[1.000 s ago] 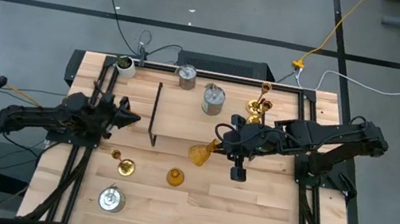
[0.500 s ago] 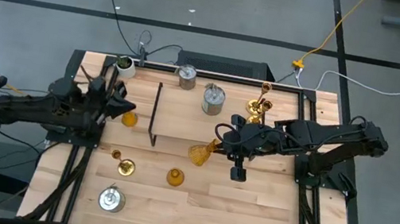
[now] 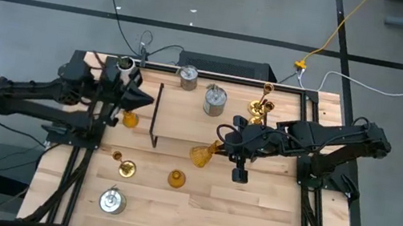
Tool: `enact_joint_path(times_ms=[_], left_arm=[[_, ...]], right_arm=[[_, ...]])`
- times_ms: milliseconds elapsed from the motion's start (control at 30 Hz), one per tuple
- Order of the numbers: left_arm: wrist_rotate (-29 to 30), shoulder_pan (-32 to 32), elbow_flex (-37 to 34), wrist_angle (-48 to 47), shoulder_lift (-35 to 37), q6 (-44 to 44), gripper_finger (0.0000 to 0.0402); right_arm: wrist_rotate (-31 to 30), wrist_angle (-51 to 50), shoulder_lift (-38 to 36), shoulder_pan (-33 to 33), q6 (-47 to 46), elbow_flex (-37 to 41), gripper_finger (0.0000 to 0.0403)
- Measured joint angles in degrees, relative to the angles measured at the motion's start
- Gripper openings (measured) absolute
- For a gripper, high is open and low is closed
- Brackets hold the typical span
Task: Pick & Place candle stick holders
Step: Put the top glass candle holder on the shelf
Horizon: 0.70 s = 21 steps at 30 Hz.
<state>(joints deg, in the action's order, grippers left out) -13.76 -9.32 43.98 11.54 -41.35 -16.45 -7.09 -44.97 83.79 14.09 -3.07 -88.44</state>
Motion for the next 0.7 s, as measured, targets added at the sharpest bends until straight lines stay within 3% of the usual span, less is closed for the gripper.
enact_joint_path(times_ms=[267, 500, 700], left_arm=[[1.0, 0.0, 11.3, -18.6, -8.2, 2.1, 0.0148], [0.4, 0.0, 20.5, -25.8, -15.0, 2.2, 0.0258], [-3.4, 0.0, 26.1, -27.7, -19.9, 2.1, 0.0328]], right_arm=[[0.0, 0.0, 0.0, 0.0, -2.4, 0.0, 0.0013], [0.0, 0.0, 0.0, 0.0, -2.6, 0.0, 0.0013], [0.0, 0.0, 0.0, 0.0, -2.7, 0.0, 0.0013]])
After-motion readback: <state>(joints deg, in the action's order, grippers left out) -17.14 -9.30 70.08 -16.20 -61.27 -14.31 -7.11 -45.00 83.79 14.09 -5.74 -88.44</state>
